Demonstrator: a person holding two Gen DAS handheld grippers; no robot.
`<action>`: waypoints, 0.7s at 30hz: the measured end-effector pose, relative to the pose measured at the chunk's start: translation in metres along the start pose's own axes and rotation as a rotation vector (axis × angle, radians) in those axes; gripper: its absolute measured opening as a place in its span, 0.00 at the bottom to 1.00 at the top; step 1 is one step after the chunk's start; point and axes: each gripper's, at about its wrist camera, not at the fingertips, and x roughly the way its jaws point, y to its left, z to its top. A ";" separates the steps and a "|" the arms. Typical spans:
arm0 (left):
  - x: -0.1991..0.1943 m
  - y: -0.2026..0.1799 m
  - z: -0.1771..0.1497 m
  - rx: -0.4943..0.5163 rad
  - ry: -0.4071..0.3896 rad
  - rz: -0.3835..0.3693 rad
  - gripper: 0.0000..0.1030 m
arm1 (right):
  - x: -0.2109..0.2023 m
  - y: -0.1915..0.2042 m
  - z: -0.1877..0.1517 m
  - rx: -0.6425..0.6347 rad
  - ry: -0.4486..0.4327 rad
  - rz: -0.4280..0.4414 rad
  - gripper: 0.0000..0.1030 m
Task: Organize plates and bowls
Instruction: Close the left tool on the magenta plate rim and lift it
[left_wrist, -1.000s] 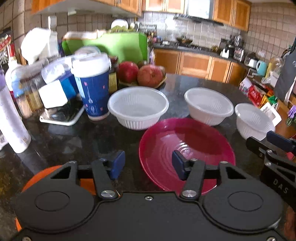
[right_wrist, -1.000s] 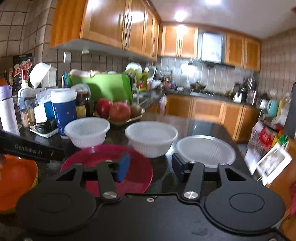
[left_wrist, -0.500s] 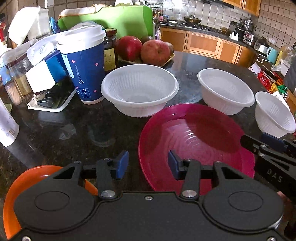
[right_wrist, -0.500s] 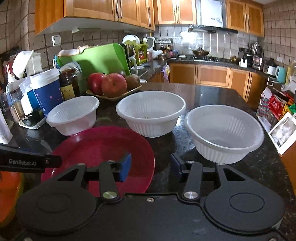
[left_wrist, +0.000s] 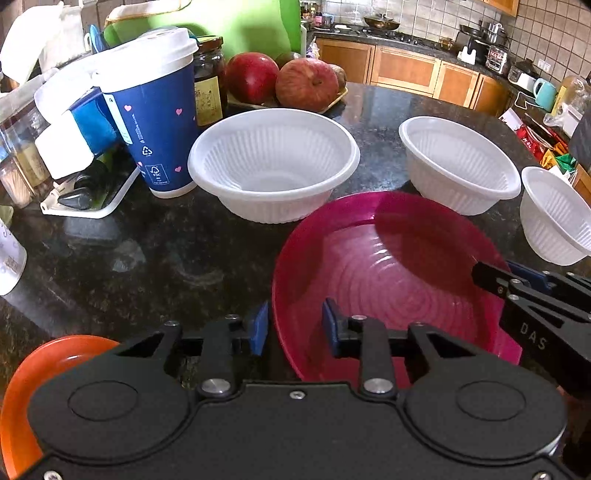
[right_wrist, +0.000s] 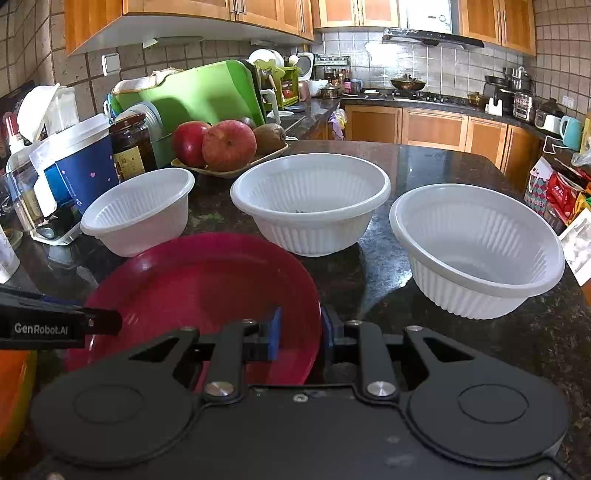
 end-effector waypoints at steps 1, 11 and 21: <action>0.000 0.000 0.001 0.000 0.000 -0.001 0.38 | 0.000 0.000 -0.001 -0.002 -0.002 -0.003 0.20; -0.004 -0.002 -0.004 0.003 0.013 -0.039 0.35 | -0.014 -0.009 -0.007 0.039 -0.004 -0.010 0.18; -0.030 -0.012 -0.020 0.042 -0.005 -0.060 0.35 | -0.047 -0.013 -0.022 0.078 -0.021 -0.029 0.18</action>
